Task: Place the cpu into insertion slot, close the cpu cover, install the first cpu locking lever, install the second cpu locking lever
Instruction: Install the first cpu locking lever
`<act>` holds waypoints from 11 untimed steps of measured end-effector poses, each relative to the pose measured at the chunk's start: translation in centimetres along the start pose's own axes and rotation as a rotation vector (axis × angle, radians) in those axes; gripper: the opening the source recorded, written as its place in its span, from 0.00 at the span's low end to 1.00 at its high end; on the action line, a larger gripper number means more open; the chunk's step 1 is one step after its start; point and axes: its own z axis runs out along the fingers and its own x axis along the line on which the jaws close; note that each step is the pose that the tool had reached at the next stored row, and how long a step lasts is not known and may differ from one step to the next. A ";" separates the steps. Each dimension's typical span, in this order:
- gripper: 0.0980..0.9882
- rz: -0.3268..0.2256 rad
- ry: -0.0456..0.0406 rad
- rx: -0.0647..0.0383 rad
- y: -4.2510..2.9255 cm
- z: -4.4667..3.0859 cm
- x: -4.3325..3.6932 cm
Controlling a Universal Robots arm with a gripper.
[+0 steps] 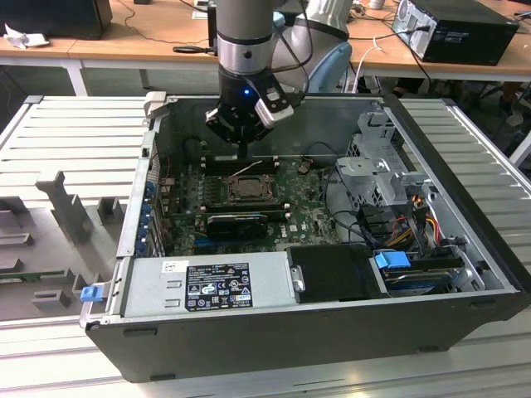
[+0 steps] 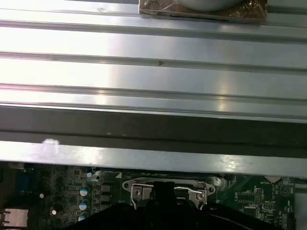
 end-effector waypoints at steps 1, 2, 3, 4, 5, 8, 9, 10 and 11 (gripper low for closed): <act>0.01 -0.001 -0.0009 -0.022 -0.01 0.01 -0.23; 0.01 -0.003 -0.0011 -0.029 -0.01 0.06 -0.27; 0.01 -0.003 -0.0014 -0.030 -0.04 0.17 -0.27; 0.01 -0.003 -0.0012 -0.030 -0.05 0.24 -0.26; 0.01 -0.003 -0.0011 -0.029 -0.06 0.37 -0.26; 0.01 -0.004 -0.0010 -0.028 -0.09 0.93 -0.32; 0.01 -0.005 -0.0010 -0.028 -0.10 1.11 -0.36; 0.01 -0.007 -0.0008 -0.028 -0.11 1.27 -0.41; 0.01 -0.009 -0.0008 -0.028 -0.13 1.45 -0.50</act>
